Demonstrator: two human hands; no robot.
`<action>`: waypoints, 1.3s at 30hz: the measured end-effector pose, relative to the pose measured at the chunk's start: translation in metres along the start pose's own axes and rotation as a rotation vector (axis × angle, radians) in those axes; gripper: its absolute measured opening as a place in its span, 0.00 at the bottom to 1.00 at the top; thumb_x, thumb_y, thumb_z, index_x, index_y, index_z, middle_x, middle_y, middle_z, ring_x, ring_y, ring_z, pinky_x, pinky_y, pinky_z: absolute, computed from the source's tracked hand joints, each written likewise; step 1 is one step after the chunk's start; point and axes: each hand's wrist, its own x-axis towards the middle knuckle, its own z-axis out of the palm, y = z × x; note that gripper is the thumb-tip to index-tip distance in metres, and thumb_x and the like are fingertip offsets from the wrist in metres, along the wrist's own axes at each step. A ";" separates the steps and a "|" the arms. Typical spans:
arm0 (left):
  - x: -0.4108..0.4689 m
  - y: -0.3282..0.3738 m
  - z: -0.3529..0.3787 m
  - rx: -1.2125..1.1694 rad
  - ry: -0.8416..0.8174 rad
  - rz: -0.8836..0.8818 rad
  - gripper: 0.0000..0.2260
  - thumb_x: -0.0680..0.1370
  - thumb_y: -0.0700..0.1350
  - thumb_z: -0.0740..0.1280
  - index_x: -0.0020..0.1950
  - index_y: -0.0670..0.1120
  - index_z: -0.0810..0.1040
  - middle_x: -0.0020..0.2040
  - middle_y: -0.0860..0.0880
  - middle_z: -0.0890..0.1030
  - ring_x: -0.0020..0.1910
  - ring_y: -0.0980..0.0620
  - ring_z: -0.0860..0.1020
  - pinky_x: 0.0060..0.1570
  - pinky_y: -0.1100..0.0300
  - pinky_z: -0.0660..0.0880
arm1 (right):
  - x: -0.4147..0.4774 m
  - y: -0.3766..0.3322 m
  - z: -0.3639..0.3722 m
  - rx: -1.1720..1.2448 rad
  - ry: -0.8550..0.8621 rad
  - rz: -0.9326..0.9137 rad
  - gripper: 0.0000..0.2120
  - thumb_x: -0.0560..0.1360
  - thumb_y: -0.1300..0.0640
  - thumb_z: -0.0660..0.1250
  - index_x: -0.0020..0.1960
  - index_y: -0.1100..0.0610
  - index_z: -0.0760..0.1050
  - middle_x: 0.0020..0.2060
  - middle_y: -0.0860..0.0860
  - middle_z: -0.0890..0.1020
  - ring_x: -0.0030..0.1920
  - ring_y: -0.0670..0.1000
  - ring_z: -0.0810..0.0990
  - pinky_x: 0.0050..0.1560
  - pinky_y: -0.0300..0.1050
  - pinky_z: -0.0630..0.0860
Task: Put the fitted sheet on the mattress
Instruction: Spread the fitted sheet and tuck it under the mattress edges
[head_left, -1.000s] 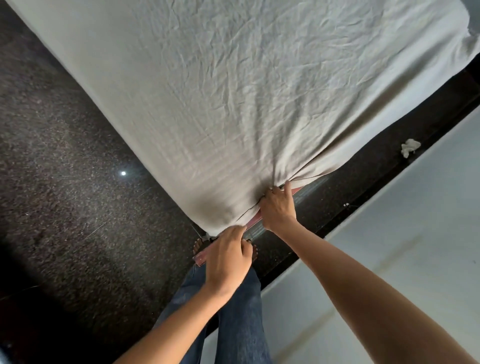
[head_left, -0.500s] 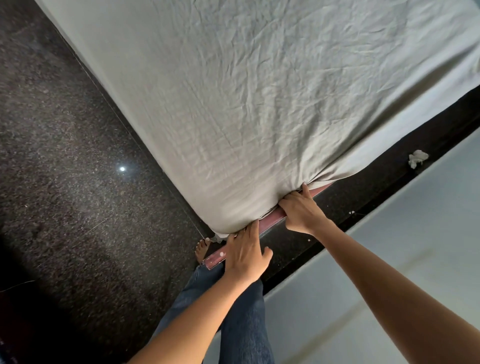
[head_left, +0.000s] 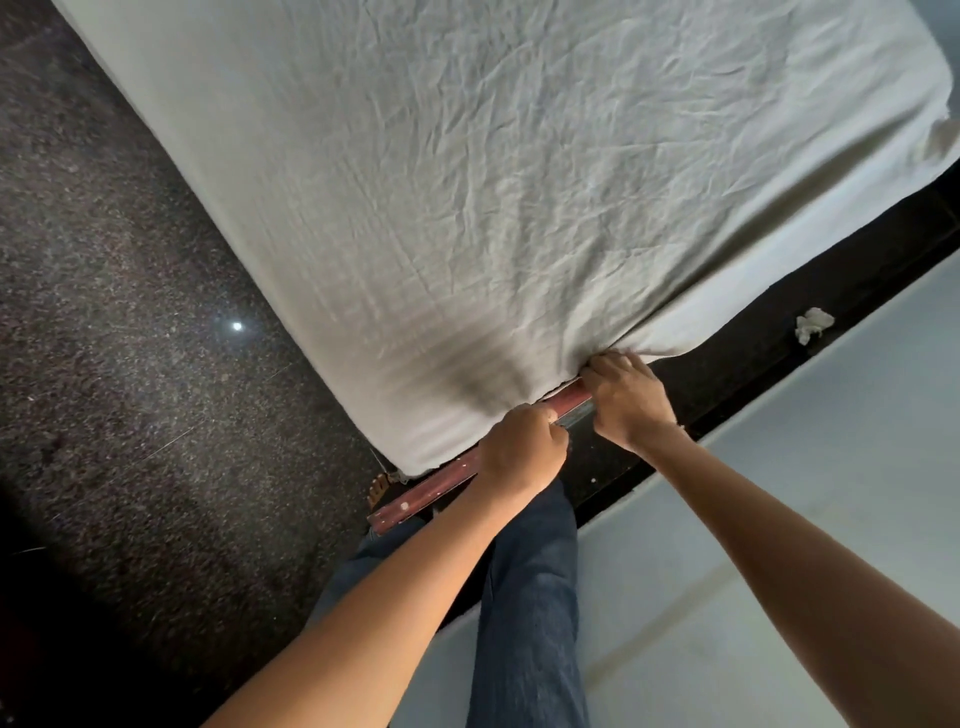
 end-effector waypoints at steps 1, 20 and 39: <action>0.004 0.006 0.002 -0.048 -0.016 0.006 0.13 0.78 0.41 0.58 0.57 0.42 0.79 0.56 0.45 0.80 0.55 0.45 0.78 0.57 0.52 0.74 | 0.006 0.000 -0.004 -0.059 -0.073 0.009 0.18 0.70 0.58 0.65 0.60 0.58 0.75 0.59 0.54 0.77 0.64 0.56 0.72 0.72 0.52 0.59; 0.072 0.101 0.043 0.323 -0.115 -0.365 0.20 0.78 0.44 0.59 0.69 0.39 0.65 0.68 0.42 0.70 0.66 0.43 0.70 0.60 0.51 0.70 | 0.011 0.125 -0.020 0.220 0.112 -0.156 0.19 0.63 0.69 0.61 0.53 0.63 0.79 0.51 0.58 0.81 0.51 0.59 0.80 0.56 0.52 0.78; 0.118 0.119 0.069 0.100 0.080 0.090 0.26 0.75 0.35 0.60 0.73 0.43 0.62 0.67 0.45 0.73 0.64 0.47 0.72 0.64 0.56 0.68 | 0.049 0.147 -0.044 0.165 -0.266 -0.269 0.17 0.69 0.65 0.64 0.57 0.58 0.78 0.54 0.53 0.82 0.59 0.55 0.77 0.61 0.48 0.69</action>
